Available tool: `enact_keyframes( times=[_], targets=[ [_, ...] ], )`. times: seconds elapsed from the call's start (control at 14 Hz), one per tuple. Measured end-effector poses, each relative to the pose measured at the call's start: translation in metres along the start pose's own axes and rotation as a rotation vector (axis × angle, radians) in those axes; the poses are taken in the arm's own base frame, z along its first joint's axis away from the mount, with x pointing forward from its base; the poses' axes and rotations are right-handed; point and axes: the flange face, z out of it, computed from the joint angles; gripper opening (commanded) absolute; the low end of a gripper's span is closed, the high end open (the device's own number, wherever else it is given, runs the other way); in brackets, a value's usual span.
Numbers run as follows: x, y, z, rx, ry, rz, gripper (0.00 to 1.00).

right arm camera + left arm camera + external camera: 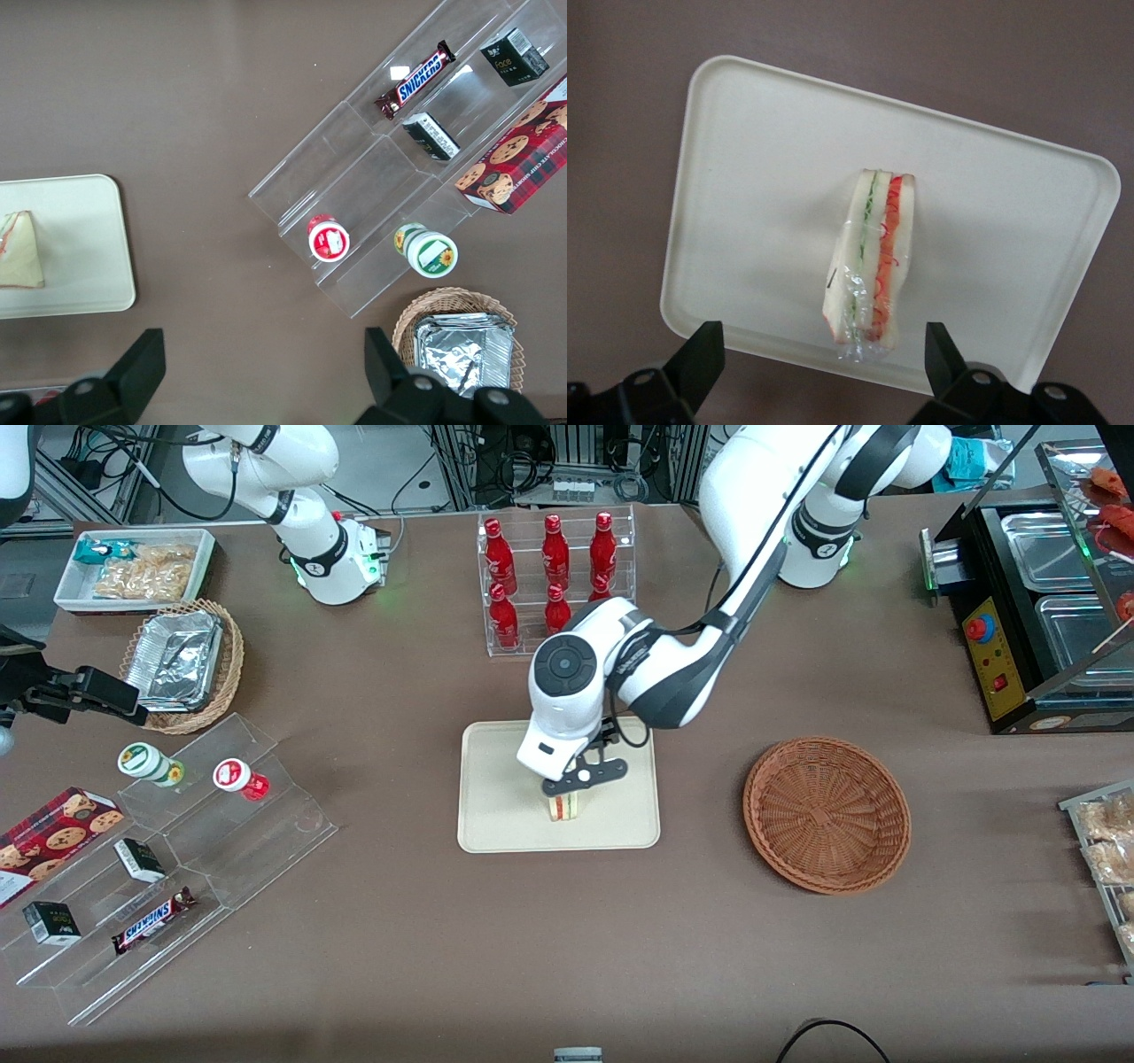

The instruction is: Place sandwich from basket to tray

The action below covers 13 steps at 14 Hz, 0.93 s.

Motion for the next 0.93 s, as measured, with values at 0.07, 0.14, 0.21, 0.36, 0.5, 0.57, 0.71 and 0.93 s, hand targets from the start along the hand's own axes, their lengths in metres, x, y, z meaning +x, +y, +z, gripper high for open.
enact_keyframes(
  times=[0.07, 0.14, 0.21, 0.36, 0.5, 0.57, 0.71, 0.93],
  targets=[
    [0.005, -0.01, -0.007, 0.016, -0.001, -0.013, 1.0],
    [0.011, -0.022, -0.014, 0.026, -0.001, -0.028, 1.0],
    [0.019, -0.037, -0.02, 0.033, 0.0, -0.047, 1.0],
    [0.04, -0.075, -0.035, 0.047, 0.005, -0.085, 1.0],
    [0.058, -0.121, -0.047, 0.063, -0.004, -0.058, 1.0],
    [0.063, -0.142, -0.052, 0.071, -0.011, -0.042, 1.0],
    [0.07, -0.183, -0.06, 0.084, -0.022, -0.013, 1.0],
    [0.081, -0.243, -0.078, 0.093, -0.038, 0.008, 1.0]
  ],
)
